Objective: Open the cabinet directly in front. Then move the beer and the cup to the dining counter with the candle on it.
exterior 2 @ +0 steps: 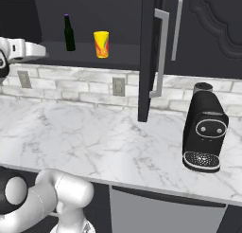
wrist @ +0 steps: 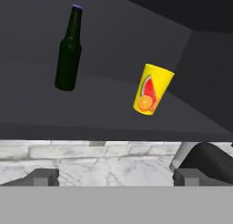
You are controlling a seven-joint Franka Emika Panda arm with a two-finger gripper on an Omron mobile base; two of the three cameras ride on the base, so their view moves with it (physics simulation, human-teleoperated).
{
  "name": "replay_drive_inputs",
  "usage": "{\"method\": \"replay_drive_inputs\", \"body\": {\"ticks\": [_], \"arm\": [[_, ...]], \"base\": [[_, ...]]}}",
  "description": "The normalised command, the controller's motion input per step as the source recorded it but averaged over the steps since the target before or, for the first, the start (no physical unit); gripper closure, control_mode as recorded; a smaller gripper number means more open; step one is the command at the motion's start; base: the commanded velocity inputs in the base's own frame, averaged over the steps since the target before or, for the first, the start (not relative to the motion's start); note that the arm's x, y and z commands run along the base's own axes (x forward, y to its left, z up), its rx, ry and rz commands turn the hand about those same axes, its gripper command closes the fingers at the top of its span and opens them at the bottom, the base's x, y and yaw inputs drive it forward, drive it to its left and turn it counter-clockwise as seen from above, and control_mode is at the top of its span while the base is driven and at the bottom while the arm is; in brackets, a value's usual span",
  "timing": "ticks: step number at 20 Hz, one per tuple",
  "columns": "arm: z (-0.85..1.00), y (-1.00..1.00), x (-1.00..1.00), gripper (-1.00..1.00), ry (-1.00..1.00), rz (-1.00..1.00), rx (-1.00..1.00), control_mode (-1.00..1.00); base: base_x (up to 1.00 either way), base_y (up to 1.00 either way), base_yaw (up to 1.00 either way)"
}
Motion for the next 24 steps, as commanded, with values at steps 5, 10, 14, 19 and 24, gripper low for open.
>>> {"method": "replay_drive_inputs", "body": {"ticks": [5,10,14,19,24], "arm": [[0.08,-0.32,0.14,-1.00,0.12,0.10,0.06,-1.00],[0.00,-0.14,0.02,-1.00,0.00,0.02,0.02,-1.00],[0.01,-0.03,0.20,-1.00,0.00,0.00,0.02,-1.00],[0.06,-0.14,0.16,-1.00,0.00,0.05,0.11,-1.00],[0.08,-0.12,0.04,-1.00,0.00,0.05,0.17,-1.00]], "base": [[0.00,0.00,0.00],[0.00,0.00,0.00],[0.00,0.00,0.00],[0.00,0.00,0.00],[0.00,0.00,0.00]]}}
